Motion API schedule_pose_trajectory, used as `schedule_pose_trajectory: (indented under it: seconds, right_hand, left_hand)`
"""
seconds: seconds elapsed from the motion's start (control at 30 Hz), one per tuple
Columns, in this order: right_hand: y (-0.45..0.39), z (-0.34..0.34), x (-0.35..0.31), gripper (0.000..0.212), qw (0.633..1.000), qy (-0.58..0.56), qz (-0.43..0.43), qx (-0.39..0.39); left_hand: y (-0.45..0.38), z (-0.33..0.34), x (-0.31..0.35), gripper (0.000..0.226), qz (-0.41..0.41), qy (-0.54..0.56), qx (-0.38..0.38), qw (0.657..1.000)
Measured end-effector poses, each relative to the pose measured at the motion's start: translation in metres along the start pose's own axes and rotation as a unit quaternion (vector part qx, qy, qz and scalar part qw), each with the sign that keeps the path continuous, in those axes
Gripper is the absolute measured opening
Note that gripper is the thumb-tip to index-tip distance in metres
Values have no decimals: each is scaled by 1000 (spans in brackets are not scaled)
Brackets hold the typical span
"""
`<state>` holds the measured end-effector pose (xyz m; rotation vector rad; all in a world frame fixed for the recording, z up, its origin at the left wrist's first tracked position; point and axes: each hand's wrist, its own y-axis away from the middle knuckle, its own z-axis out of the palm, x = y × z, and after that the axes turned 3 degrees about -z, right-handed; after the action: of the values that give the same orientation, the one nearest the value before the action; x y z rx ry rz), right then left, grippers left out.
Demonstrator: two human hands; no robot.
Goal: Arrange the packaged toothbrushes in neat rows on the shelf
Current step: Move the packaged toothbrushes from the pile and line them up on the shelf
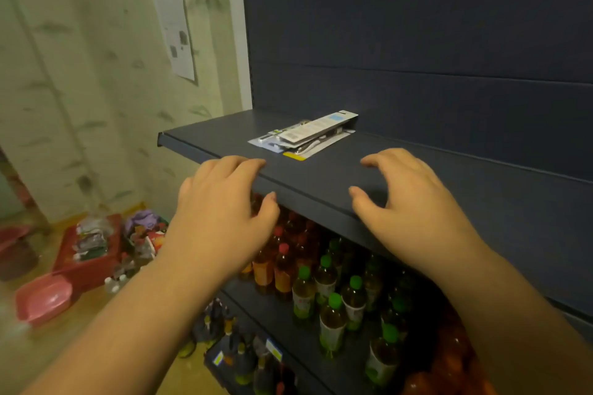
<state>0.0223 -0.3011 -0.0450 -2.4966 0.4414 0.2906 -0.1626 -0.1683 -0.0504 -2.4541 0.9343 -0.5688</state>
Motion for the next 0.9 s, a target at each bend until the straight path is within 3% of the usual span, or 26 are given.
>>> schedule_pose_trajectory:
  seconds: [0.53, 0.73, 0.9]
  right_hand:
    - [-63, 24, 15, 51, 996, 73, 50, -28]
    - [-66, 27, 17, 51, 990, 100, 89, -38]
    - [-72, 35, 16, 52, 984, 123, 123, -24]
  left_hand:
    - [-157, 86, 9, 51, 123, 32, -55, 990]
    - [-222, 130, 8, 51, 106, -24, -145, 983]
    - [-242, 145, -7, 50, 108, 9, -147, 983]
